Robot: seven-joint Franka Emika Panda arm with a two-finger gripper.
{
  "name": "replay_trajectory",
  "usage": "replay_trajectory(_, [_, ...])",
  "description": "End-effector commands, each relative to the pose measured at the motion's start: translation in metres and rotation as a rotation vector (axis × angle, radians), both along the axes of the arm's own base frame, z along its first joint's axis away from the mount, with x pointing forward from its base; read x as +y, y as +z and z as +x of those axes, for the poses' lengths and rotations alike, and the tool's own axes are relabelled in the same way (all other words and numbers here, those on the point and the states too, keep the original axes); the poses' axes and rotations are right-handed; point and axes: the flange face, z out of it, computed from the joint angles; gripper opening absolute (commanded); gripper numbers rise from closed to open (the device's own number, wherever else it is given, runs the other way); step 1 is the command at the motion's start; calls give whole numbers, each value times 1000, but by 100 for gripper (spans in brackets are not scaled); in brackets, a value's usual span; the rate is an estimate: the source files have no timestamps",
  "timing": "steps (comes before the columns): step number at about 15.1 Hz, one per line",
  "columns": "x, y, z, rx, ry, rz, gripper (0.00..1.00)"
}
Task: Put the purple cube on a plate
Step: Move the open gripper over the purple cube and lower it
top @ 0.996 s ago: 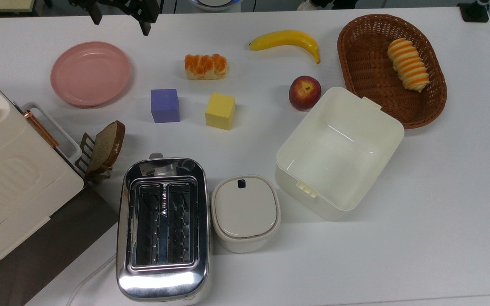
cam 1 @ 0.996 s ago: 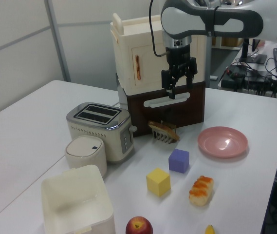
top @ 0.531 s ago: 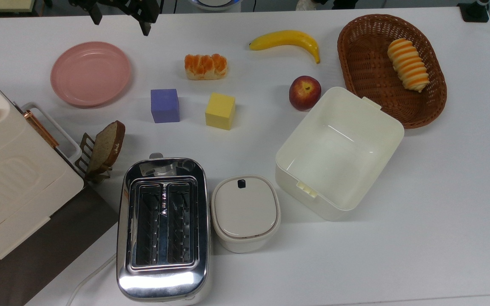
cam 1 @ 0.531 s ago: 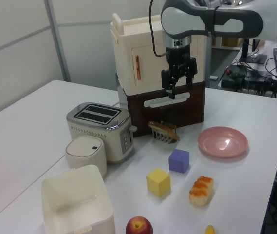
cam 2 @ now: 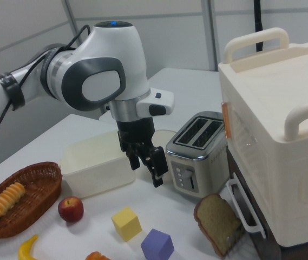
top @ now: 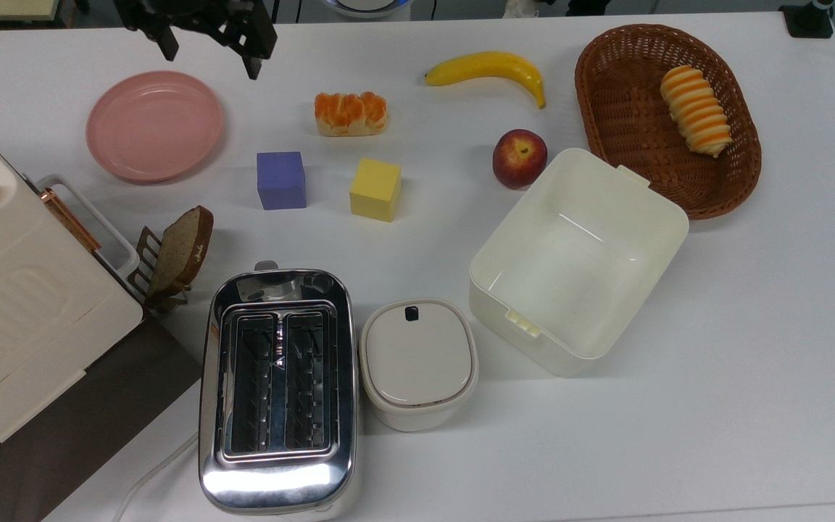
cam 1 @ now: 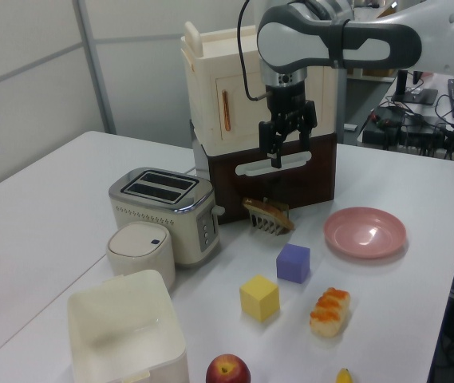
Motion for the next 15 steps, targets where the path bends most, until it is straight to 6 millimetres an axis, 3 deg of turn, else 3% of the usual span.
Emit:
replay_trajectory(1, [6,-5,1,-9,25,-3,100])
replay_trajectory(8, [13,-21,11,-11,59,-38,100])
replay_trajectory(11, [15,-35,22,-18,65,-45,100])
replay_trajectory(15, [27,-70,30,38,100,-50,100])
